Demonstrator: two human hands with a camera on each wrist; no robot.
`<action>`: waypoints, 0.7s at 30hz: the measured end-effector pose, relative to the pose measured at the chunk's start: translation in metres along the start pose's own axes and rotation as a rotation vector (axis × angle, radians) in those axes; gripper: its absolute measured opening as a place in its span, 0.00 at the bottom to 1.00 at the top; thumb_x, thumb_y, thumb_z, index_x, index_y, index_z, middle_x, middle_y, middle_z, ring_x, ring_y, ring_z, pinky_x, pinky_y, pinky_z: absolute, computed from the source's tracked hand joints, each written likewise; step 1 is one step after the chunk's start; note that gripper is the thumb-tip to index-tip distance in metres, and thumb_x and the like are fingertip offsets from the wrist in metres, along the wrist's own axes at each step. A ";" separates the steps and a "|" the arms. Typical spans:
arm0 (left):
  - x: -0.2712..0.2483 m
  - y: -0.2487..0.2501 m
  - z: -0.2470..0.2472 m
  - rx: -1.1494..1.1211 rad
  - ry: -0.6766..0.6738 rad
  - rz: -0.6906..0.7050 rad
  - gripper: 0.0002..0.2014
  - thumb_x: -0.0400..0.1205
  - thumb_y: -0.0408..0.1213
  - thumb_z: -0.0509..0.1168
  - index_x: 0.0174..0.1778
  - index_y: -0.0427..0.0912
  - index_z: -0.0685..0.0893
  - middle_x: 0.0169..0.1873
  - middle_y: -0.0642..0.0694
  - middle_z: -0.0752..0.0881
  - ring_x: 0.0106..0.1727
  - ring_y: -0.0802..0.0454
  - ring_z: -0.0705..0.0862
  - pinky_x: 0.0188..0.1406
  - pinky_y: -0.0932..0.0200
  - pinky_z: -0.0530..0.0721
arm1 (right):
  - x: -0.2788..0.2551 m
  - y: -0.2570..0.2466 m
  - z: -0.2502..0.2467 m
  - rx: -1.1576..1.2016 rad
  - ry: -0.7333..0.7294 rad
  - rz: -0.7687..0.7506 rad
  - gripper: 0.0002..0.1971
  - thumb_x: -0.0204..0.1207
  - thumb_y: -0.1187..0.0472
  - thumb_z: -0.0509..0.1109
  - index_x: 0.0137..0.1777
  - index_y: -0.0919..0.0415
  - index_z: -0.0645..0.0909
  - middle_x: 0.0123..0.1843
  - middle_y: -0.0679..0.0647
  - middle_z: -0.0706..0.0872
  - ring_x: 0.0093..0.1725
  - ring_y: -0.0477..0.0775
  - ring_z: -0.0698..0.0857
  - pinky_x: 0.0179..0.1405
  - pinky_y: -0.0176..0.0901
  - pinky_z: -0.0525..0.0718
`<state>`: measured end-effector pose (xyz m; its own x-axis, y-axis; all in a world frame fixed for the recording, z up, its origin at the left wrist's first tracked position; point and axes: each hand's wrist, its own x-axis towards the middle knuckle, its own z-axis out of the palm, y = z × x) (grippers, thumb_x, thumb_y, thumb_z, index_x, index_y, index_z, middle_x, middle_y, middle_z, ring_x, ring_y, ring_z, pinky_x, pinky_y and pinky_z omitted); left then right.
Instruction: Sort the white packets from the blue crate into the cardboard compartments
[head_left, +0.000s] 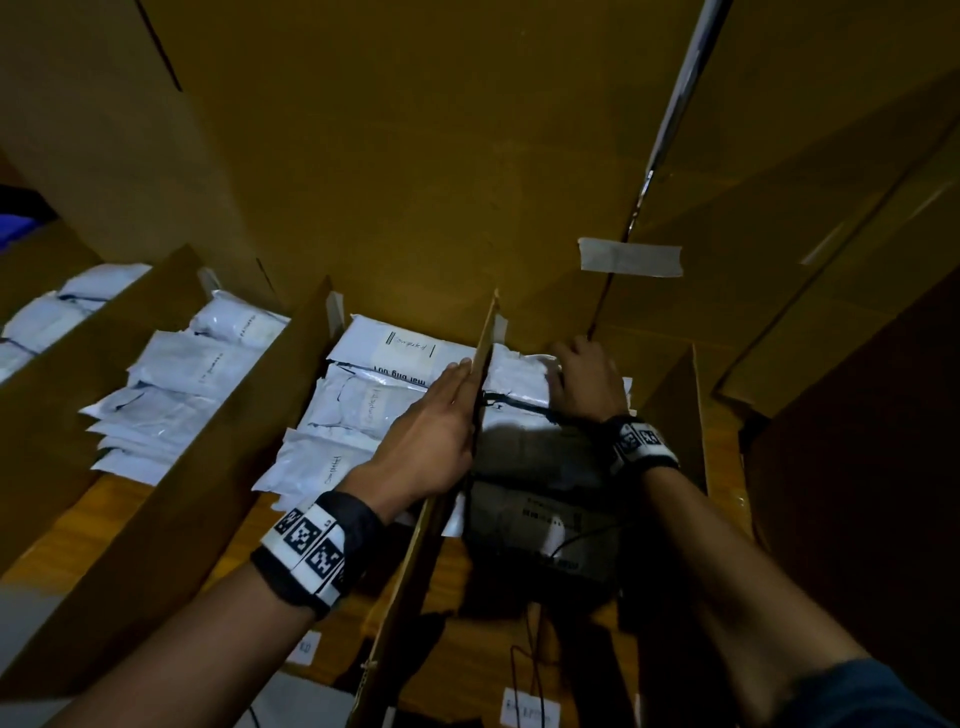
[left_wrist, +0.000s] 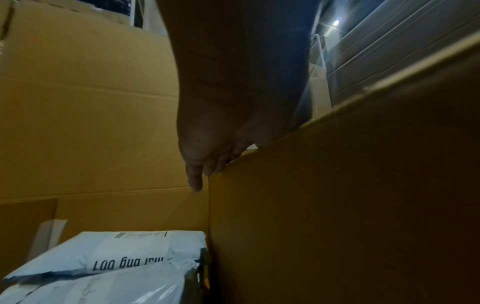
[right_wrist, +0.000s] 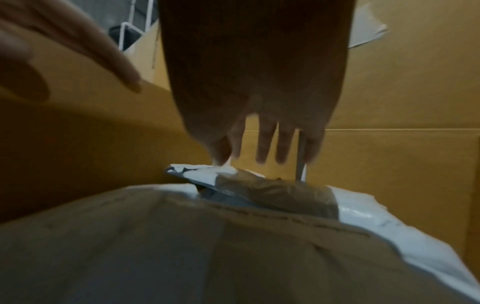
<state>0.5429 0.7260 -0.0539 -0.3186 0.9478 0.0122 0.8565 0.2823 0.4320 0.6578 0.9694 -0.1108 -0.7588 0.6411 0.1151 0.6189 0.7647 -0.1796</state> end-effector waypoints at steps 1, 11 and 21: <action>0.000 0.000 0.000 0.001 -0.007 -0.002 0.44 0.83 0.29 0.64 0.95 0.40 0.51 0.94 0.39 0.54 0.94 0.43 0.52 0.91 0.47 0.63 | -0.001 0.000 0.004 -0.023 -0.071 -0.025 0.20 0.87 0.54 0.67 0.78 0.51 0.78 0.71 0.60 0.80 0.70 0.68 0.78 0.66 0.64 0.80; -0.002 0.003 -0.004 0.018 -0.046 -0.033 0.46 0.83 0.30 0.66 0.94 0.41 0.49 0.94 0.42 0.51 0.94 0.45 0.51 0.89 0.44 0.66 | -0.007 0.001 0.020 -0.085 -0.265 -0.029 0.29 0.91 0.53 0.64 0.91 0.43 0.65 0.91 0.59 0.64 0.86 0.69 0.67 0.81 0.68 0.71; -0.030 -0.003 -0.020 -0.083 0.174 -0.097 0.20 0.88 0.39 0.65 0.78 0.50 0.79 0.72 0.46 0.85 0.72 0.43 0.82 0.67 0.42 0.85 | -0.097 -0.103 -0.045 0.453 0.185 -0.020 0.12 0.85 0.56 0.64 0.62 0.52 0.87 0.56 0.56 0.88 0.56 0.61 0.86 0.50 0.55 0.85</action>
<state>0.5420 0.6935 -0.0371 -0.4692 0.8749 0.1200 0.7845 0.3506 0.5115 0.6769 0.8313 -0.0598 -0.6955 0.6589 0.2866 0.4232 0.6980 -0.5777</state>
